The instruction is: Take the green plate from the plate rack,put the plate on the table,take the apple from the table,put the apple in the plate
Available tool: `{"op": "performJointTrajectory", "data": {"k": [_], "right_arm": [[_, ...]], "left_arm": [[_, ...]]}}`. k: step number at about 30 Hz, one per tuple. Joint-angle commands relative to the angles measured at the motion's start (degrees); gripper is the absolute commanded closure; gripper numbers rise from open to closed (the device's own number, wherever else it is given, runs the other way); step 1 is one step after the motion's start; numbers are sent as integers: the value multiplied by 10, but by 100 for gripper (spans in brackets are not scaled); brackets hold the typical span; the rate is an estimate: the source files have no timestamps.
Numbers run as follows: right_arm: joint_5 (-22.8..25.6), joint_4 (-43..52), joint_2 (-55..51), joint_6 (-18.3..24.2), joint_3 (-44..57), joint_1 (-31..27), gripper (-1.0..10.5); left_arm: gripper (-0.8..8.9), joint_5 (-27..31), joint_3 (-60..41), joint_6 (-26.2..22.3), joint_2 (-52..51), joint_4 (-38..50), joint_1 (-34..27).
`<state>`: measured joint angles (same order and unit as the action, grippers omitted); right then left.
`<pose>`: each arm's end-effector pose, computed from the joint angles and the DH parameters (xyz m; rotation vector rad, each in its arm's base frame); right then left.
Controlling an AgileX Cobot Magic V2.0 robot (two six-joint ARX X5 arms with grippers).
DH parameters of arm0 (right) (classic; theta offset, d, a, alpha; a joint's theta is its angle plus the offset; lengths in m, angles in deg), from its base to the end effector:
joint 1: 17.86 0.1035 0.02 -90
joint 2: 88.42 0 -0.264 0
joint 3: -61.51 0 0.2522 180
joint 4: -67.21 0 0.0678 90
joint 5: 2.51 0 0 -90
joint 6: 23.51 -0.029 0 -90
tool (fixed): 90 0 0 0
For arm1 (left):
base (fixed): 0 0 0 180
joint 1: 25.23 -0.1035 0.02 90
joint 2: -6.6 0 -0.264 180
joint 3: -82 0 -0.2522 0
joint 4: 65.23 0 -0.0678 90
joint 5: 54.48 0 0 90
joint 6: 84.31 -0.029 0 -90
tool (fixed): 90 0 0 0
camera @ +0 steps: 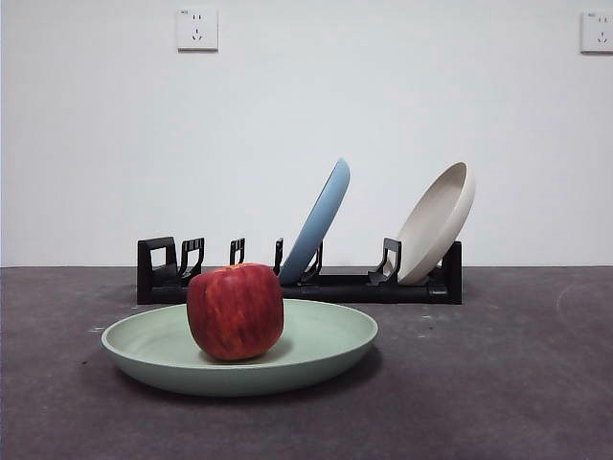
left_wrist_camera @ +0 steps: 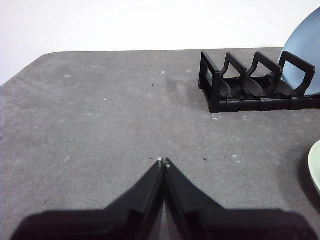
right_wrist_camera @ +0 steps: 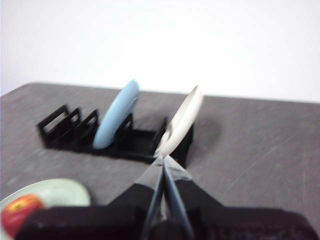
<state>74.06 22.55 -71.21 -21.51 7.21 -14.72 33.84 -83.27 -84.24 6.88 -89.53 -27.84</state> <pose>0.0637 0.0102 0.3211 -0.0227 0.1270 0.2910 0.0955 0.0035 0.1512 -0.0077 0.1718 0.0163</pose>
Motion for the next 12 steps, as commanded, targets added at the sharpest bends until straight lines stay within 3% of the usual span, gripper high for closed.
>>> {"op": "performJointTrajectory", "data": {"k": [1, 12], "right_arm": [[-1, 92, -45, -2, 116, -10, 946], [3, 258, -137, -26, 350, -15, 946]], "left_arm": [[817, 0, -8, 3, -1, 2, -2], [817, 0, -8, 3, -1, 2, -2]]}}
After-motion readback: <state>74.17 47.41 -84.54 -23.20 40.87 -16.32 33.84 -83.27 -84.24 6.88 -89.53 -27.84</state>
